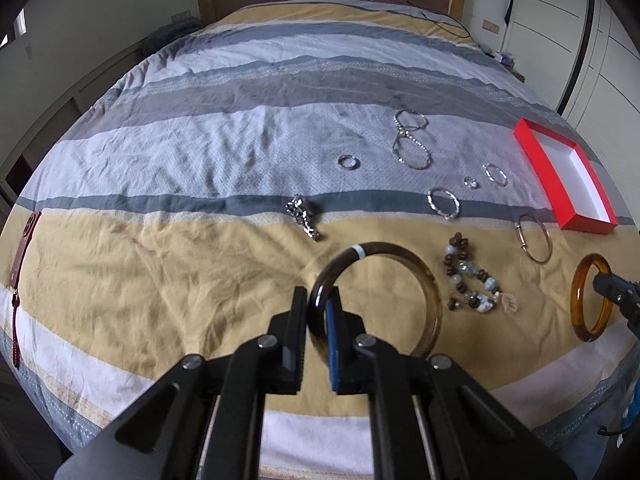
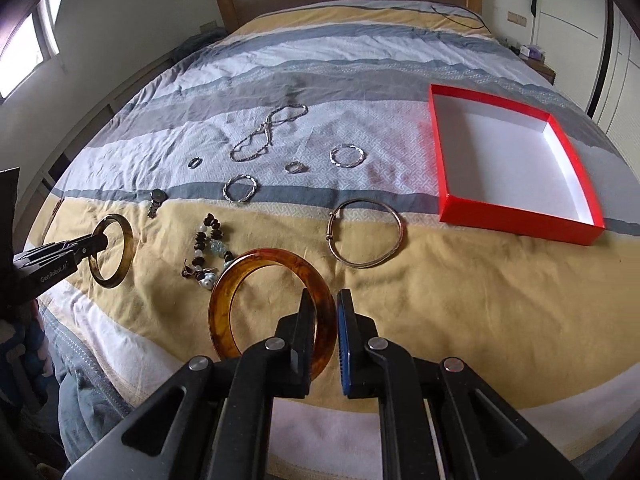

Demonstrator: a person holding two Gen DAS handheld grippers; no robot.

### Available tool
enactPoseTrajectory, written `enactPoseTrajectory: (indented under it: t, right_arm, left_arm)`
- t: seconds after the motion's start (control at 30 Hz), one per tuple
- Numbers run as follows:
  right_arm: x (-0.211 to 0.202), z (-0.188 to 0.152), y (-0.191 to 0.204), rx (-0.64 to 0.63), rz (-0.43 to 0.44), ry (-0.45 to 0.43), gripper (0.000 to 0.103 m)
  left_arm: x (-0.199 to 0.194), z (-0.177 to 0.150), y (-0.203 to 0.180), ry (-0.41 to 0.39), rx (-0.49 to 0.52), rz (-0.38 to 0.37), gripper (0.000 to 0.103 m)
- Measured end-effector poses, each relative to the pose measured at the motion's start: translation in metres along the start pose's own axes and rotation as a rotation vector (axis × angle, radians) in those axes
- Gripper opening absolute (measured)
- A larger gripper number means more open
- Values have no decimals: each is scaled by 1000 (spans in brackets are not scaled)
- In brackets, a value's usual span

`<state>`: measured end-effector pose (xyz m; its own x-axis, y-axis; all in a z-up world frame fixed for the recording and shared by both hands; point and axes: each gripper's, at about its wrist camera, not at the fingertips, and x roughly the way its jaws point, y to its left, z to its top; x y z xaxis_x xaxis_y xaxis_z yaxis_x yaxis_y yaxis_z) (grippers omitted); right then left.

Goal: Organize jewelry
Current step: 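Carry both bangles into the red box and open both tools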

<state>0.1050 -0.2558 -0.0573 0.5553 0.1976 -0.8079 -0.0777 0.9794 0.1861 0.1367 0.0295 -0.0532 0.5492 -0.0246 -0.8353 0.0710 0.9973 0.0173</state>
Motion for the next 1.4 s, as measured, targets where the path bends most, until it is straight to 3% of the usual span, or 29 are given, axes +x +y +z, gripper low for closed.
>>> enactPoseTrajectory:
  t: [0.2, 0.4, 0.6, 0.77, 0.93, 1.1, 1.23, 1.4]
  right_arm:
    - [-34, 9, -33, 28, -35, -77, 10]
    - [-59, 30, -90, 82, -92, -130, 10]
    - [-59, 60, -154, 119, -158, -158, 10]
    - [-26, 89, -198, 127, -180, -141, 10]
    - [24, 112, -229, 124, -192, -98, 10]
    - [65, 123, -245, 104, -186, -40, 10]
    - [90, 125, -252, 78, -213, 10, 10]
    - [104, 123, -249, 29, -266, 62, 9]
  left_arm:
    - [-25, 17, -35, -38, 36, -60, 8]
    - [-28, 55, -106, -51, 93, -171, 8]
    - [-5, 100, -202, -51, 154, -275, 8]
    - [38, 133, -283, -18, 235, -309, 8]
    - [92, 157, -336, 11, 307, -242, 8]
    - [137, 164, -356, 70, 339, -206, 8]
    - [158, 158, -372, 98, 404, -141, 8]
    - [166, 154, -377, 97, 415, -85, 10]
